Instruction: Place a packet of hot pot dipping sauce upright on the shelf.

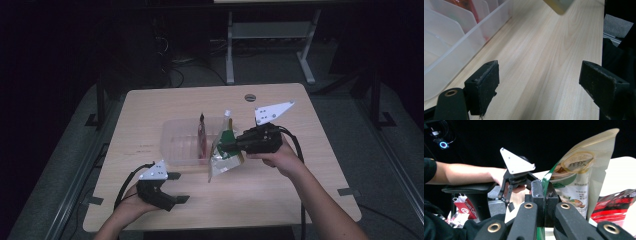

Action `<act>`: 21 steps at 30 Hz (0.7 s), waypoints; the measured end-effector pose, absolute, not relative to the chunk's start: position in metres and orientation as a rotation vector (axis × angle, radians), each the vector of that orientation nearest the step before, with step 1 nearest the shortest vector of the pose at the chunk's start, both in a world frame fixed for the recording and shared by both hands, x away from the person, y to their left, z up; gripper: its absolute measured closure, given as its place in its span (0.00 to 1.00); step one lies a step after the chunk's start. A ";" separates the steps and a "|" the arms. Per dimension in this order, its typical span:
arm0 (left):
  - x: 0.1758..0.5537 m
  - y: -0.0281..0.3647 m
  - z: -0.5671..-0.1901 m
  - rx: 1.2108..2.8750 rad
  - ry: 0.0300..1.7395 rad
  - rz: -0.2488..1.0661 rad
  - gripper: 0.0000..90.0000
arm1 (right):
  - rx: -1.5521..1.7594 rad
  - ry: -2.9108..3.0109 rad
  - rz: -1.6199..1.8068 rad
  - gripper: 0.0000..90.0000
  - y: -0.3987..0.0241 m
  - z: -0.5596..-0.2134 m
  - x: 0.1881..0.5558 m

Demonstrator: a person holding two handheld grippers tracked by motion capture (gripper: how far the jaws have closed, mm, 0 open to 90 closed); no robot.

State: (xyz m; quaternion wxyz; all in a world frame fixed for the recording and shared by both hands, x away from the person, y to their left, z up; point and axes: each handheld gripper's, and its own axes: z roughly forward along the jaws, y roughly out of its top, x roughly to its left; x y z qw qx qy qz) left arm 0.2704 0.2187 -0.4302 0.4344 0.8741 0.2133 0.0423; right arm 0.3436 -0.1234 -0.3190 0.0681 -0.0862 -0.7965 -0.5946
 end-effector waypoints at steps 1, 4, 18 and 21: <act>0.271 0.219 -0.430 2.180 0.529 0.106 0.18 | -0.258 -2.396 -1.793 1.00 -0.124 -0.318 0.346; 0.271 0.218 -0.431 2.186 0.526 0.102 0.18 | -0.267 -2.393 -1.803 1.00 -0.124 -0.315 0.352; 0.271 0.218 -0.432 2.189 0.526 0.100 0.18 | -0.339 -2.400 -1.784 1.00 -0.124 -0.316 0.382; 0.270 0.218 -0.433 2.187 0.538 0.090 0.18 | -0.362 -2.403 -1.772 1.00 -0.125 -0.317 0.388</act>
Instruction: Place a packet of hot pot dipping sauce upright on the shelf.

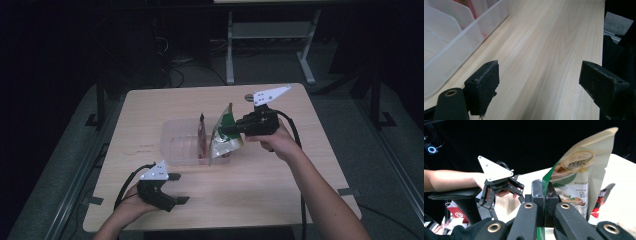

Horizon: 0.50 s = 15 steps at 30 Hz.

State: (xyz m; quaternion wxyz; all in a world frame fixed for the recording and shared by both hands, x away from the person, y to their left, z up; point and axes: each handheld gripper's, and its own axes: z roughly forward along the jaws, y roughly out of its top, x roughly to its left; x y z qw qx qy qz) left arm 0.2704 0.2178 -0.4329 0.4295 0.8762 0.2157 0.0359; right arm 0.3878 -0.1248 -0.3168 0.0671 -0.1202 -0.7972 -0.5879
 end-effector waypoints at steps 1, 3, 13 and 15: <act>0.271 0.218 -0.433 2.189 0.535 0.091 0.18 | -0.369 -2.406 -1.767 1.00 -0.125 -0.317 0.390; 0.270 0.218 -0.433 2.193 0.532 0.091 0.18 | -0.380 -2.413 -1.762 1.00 -0.125 -0.316 0.394; 0.270 0.216 -0.434 2.206 0.531 0.077 0.18 | -0.440 -2.432 -1.742 1.00 -0.128 -0.323 0.409; 0.270 0.216 -0.434 2.207 0.531 0.077 0.18 | -0.452 -2.435 -1.740 1.00 -0.128 -0.325 0.412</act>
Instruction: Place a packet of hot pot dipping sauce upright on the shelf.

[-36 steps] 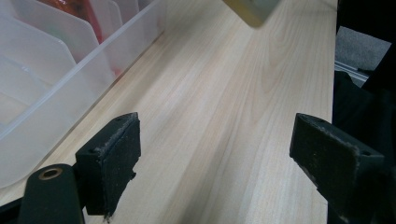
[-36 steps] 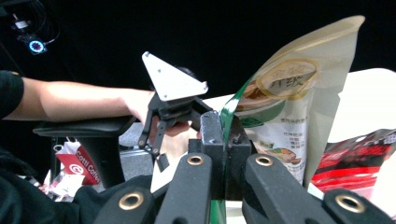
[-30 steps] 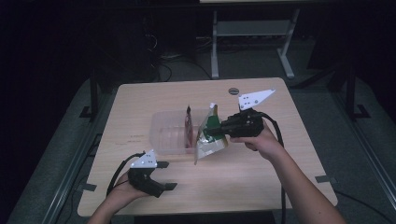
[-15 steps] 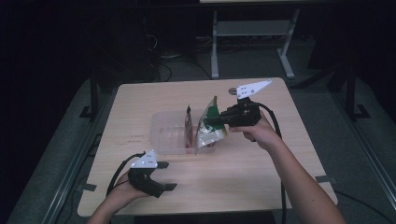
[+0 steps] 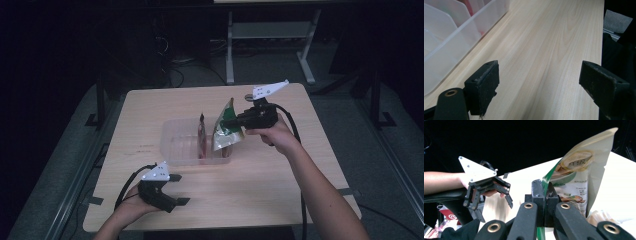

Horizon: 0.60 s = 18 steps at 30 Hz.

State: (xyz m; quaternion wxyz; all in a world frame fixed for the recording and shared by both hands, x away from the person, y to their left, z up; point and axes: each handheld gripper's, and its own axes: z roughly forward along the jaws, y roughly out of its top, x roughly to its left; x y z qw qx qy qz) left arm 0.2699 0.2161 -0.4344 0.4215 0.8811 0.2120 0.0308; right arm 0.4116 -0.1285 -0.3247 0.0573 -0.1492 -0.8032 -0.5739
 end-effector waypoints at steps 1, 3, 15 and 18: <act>0.270 0.216 -0.434 2.208 0.530 0.078 0.18 | -0.459 -2.438 -1.735 1.00 -0.129 -0.325 0.412; 0.270 0.216 -0.435 2.209 0.530 0.077 0.18 | -0.474 -2.446 -1.730 1.00 -0.130 -0.327 0.414; 0.270 0.215 -0.435 2.214 0.528 0.070 0.18 | -0.520 -2.467 -1.696 1.00 -0.128 -0.334 0.422; 0.270 0.215 -0.436 2.211 0.529 0.066 0.18 | -0.527 -2.477 -1.688 1.00 -0.126 -0.337 0.424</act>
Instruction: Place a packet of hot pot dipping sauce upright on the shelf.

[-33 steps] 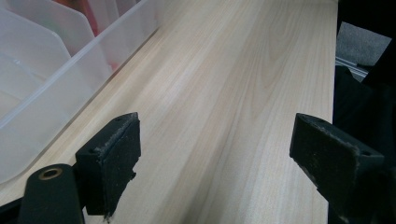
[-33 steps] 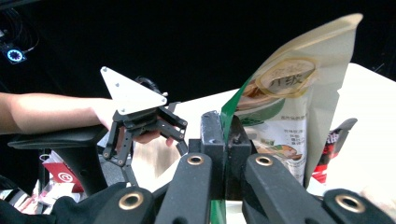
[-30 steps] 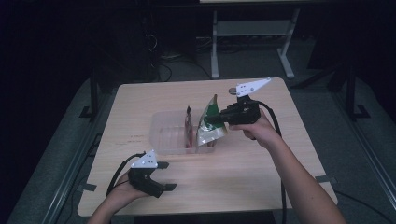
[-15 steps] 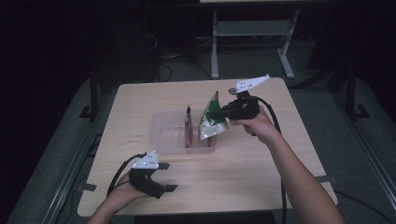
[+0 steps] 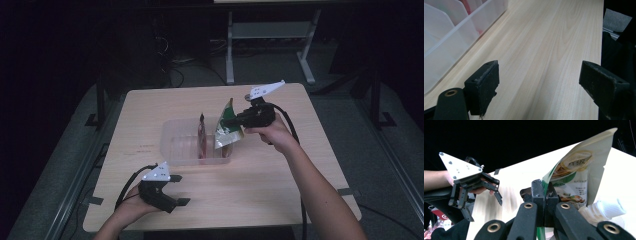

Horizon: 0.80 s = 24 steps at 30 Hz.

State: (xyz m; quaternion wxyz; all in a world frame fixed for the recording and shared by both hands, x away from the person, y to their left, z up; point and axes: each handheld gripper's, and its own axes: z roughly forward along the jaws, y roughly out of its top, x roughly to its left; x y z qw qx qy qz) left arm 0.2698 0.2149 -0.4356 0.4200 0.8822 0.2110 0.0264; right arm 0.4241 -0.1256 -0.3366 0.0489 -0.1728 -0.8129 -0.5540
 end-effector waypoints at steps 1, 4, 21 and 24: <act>0.270 0.215 -0.436 2.212 0.528 0.066 0.18 | -0.526 -2.476 -1.687 1.00 -0.125 -0.337 0.424; 0.270 0.215 -0.436 2.216 0.529 0.065 0.18 | -0.531 -2.484 -1.684 1.00 -0.124 -0.338 0.426; 0.269 0.213 -0.438 2.218 0.528 0.054 0.18 | -0.589 -2.538 -1.633 0.99 -0.114 -0.350 0.432; 0.269 0.213 -0.438 2.221 0.527 0.054 0.18 | -0.593 -2.544 -1.625 0.99 -0.113 -0.351 0.432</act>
